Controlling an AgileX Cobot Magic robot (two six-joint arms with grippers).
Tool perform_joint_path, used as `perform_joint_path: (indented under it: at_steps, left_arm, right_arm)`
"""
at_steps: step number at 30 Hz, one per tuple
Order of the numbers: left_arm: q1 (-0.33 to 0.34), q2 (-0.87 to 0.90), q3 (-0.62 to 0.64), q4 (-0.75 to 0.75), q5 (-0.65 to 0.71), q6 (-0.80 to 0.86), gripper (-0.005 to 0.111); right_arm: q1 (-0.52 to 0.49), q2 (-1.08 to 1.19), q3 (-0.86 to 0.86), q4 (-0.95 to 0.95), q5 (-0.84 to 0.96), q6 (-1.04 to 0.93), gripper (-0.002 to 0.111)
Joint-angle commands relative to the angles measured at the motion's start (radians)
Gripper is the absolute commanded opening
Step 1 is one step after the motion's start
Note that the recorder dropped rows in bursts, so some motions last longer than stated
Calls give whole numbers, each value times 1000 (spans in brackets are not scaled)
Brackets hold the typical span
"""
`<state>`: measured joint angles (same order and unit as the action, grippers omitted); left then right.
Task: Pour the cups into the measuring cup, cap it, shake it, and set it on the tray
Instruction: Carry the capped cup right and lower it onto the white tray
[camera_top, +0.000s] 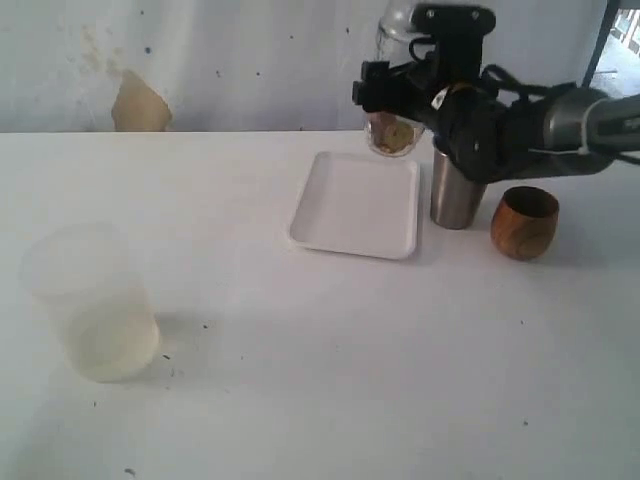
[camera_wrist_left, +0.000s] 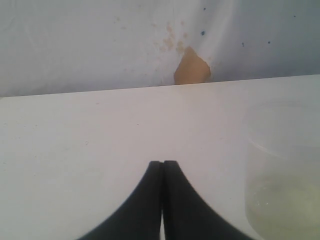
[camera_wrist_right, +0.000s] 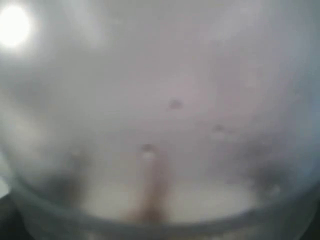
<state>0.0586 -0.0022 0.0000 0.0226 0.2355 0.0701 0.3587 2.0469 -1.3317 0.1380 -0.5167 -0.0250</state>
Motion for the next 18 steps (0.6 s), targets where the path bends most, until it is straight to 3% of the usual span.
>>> perform_joint_path:
  at_steps: [1, 11, 18]
  left_arm:
    - [-2, 2, 0, -8, -4, -2, 0]
    - [-2, 2, 0, -8, -4, -2, 0]
    - [-2, 2, 0, -8, -4, -2, 0]
  right_arm:
    - [-10, 113, 4, -232, -145, 239, 0]
    - [-10, 171, -7, -240, -134, 242, 0]
    - [-10, 95, -7, -275, -136, 242, 0]
